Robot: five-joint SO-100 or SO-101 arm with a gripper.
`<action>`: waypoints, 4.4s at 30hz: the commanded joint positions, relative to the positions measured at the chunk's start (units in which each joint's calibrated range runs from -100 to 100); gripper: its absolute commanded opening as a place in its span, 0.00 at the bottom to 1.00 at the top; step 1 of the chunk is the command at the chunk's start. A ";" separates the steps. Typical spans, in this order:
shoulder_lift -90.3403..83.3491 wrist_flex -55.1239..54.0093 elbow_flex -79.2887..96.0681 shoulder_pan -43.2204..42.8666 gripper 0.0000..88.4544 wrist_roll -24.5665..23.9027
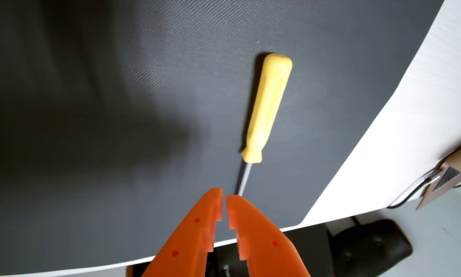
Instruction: Grab the yellow screwdriver
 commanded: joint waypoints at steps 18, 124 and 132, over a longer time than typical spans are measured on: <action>13.50 4.87 -17.17 -0.13 0.01 0.89; 34.31 6.43 -31.76 1.12 0.17 2.04; 33.54 6.52 -29.06 1.12 0.17 2.04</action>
